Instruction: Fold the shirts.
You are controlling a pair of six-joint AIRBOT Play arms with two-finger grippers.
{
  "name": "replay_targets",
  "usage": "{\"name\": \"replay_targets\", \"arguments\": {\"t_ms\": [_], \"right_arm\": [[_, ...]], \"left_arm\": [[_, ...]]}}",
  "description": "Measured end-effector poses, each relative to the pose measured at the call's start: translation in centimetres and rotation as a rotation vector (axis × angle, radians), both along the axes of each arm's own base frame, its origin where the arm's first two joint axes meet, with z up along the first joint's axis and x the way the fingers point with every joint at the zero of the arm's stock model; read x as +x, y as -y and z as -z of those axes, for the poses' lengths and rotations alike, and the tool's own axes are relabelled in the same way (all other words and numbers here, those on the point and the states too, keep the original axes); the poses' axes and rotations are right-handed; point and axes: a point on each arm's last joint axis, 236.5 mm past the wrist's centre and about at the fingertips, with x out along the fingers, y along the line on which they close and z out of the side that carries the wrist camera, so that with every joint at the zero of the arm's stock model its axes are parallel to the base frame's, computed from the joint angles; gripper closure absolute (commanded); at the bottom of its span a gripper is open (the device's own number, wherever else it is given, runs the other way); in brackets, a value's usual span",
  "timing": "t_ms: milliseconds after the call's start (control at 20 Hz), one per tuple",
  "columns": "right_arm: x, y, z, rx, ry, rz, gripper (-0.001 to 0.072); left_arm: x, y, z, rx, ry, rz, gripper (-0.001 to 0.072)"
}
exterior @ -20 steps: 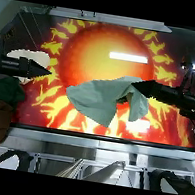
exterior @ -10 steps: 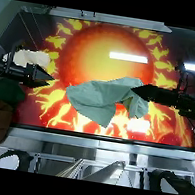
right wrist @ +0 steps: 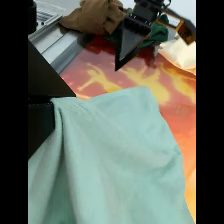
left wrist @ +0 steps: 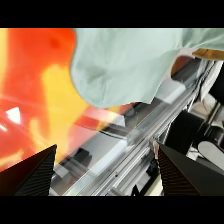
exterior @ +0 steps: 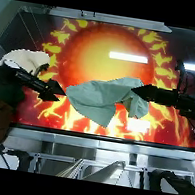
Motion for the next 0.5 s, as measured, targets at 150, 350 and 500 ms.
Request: {"name": "replay_targets", "arguments": {"t_ms": [150, 350, 500], "right_arm": [[0.0, 0.0, 0.0, -0.001, 0.002, -0.001, 0.0693], [-0.2, -0.1, 0.0, -0.001, -0.001, -0.008, 0.0693], [-0.4, -0.2, 0.0, 0.002, -0.005, -0.020, 0.0693]], "left_arm": [[-0.9, 2.9, 2.2, 0.006, -0.037, 0.060, 0.0276], [-0.9, 4.1, 3.4, 0.019, -0.039, 0.068, 0.0696], [-0.2, 3.7, 2.3, 0.016, -0.005, 0.049, 0.0687]]}}
